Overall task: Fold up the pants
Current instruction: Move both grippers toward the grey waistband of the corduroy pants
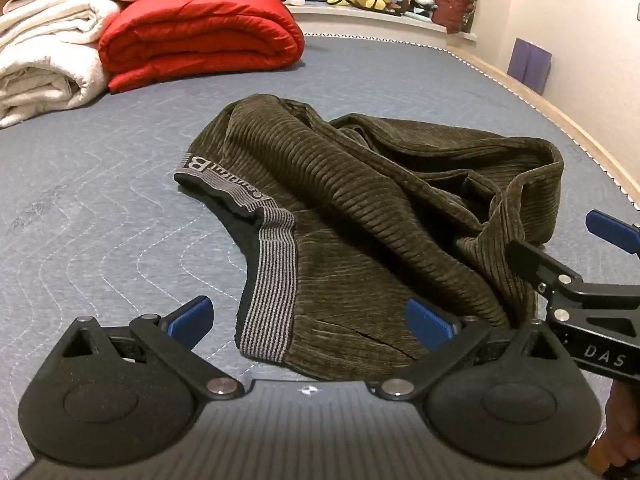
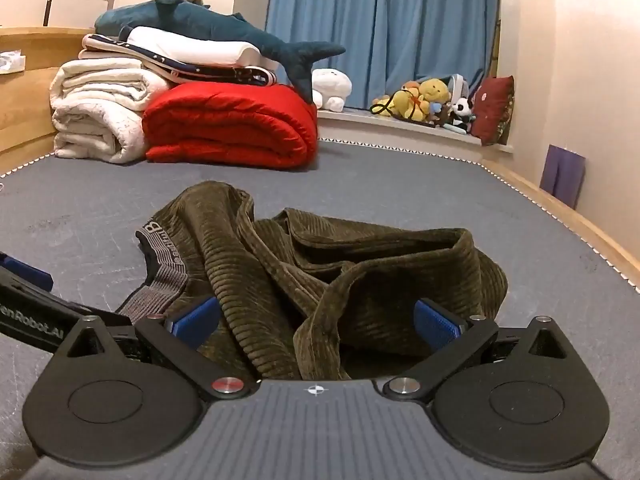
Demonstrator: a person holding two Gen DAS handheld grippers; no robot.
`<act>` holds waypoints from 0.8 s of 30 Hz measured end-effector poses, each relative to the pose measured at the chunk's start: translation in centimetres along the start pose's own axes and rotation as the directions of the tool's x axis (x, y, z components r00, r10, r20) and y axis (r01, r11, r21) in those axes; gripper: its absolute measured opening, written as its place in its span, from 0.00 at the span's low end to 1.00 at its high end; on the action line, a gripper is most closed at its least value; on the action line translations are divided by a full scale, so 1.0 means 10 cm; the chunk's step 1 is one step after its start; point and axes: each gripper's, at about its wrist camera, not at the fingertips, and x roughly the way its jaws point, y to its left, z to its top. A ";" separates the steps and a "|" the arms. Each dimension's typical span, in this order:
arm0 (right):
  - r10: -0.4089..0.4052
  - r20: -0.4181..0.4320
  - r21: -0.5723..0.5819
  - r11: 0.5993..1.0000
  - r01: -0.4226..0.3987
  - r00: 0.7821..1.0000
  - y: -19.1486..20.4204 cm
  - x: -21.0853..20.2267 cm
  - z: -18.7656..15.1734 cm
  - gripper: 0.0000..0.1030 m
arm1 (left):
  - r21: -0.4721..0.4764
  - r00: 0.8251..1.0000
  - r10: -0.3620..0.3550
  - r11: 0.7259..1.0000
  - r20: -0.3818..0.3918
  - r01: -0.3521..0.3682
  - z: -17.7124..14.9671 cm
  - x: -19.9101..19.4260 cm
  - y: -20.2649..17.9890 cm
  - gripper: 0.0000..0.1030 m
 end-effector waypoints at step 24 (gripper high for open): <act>-0.012 -0.044 0.044 0.999 0.014 0.999 -0.06 0.07 -0.03 0.99 | -0.014 0.999 -0.024 1.000 0.027 0.024 -0.01 -0.05 0.02 1.00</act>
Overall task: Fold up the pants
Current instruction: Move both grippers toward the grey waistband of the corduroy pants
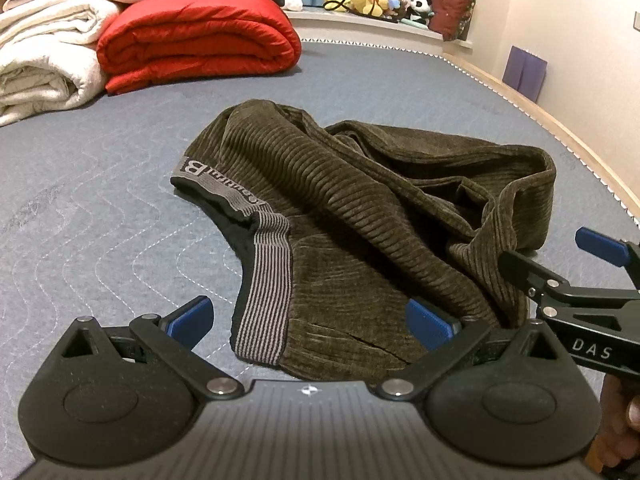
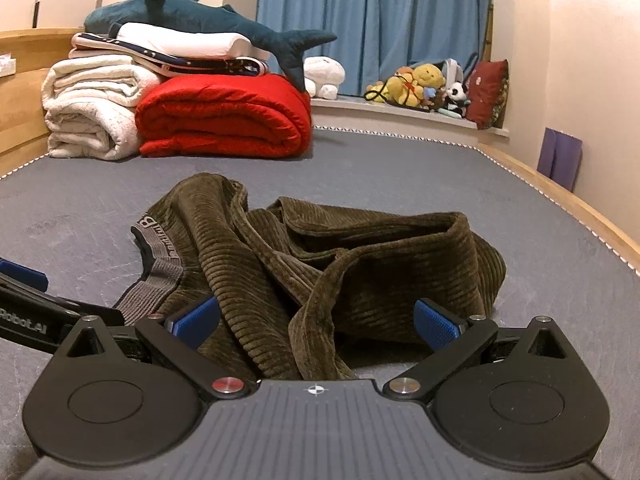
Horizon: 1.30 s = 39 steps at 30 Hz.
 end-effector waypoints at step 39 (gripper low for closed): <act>0.007 0.119 -0.006 1.000 -0.006 0.993 0.03 -0.13 0.04 0.91 | -0.011 0.991 -0.135 0.991 -0.015 0.135 0.01 -0.06 0.04 0.43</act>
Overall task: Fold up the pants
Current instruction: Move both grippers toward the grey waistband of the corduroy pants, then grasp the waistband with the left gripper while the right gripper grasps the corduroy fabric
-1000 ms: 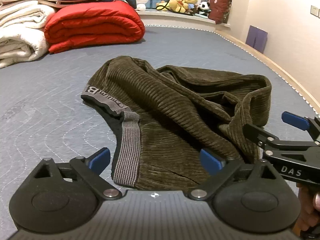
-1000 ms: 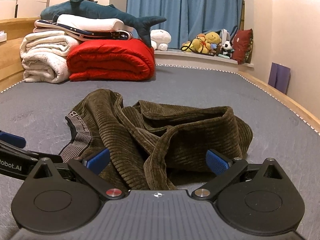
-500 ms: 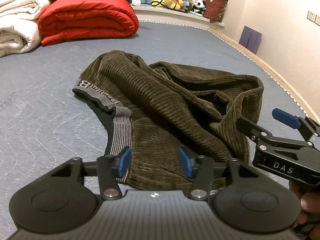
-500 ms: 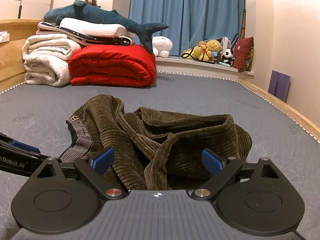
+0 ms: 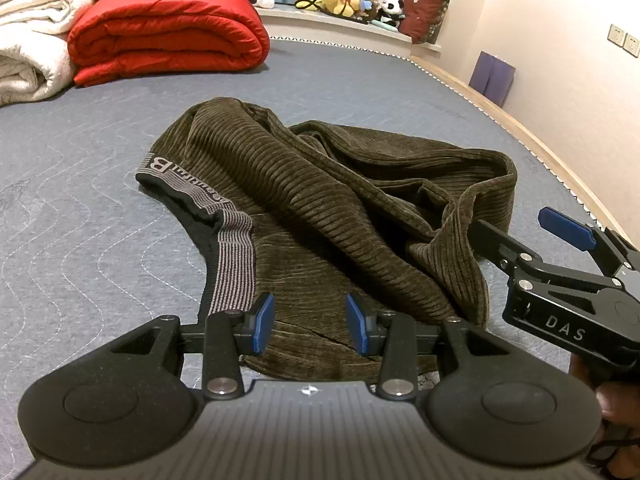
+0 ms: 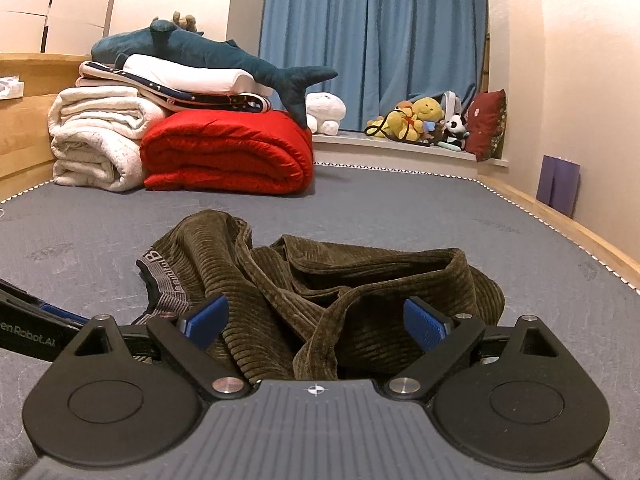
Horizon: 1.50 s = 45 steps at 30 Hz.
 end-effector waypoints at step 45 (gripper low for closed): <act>-0.064 -0.172 0.019 0.997 0.069 0.983 -0.05 0.46 -0.07 0.82 | -0.232 0.969 -0.071 0.973 -0.238 0.014 0.44 1.26 1.07 0.72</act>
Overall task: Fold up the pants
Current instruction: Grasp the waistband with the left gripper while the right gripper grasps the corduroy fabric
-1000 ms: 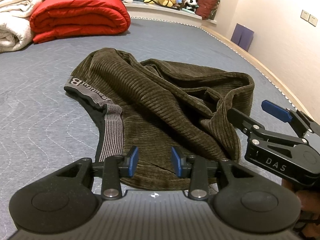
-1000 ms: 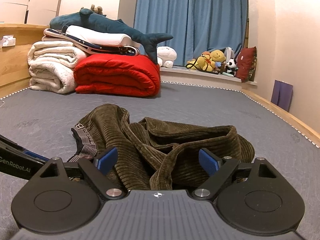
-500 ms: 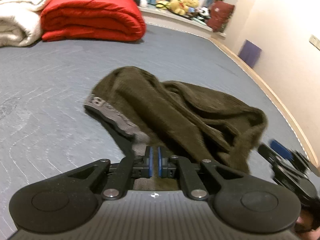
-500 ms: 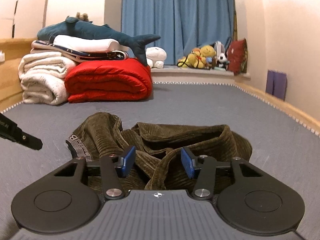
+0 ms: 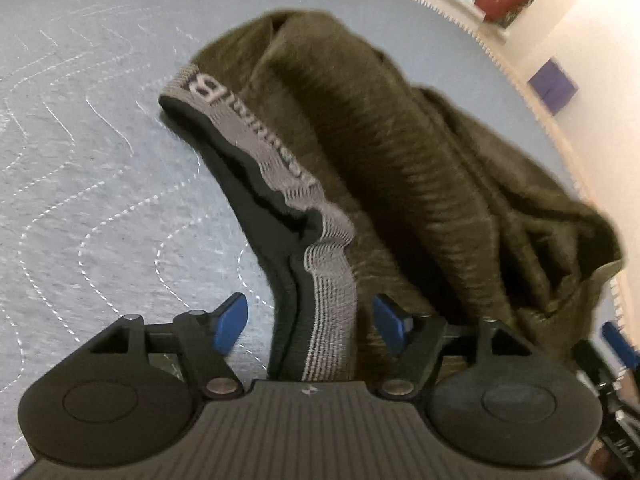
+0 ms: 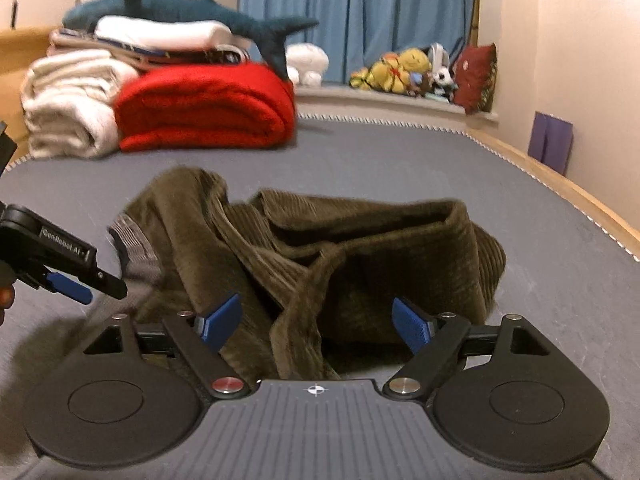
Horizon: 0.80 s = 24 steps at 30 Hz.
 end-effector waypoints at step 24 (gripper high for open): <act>0.033 0.010 -0.115 0.993 -0.032 0.999 0.04 0.02 -0.11 0.08 | 0.172 0.991 0.027 0.984 0.133 -0.050 -0.16 -0.19 -0.21 0.25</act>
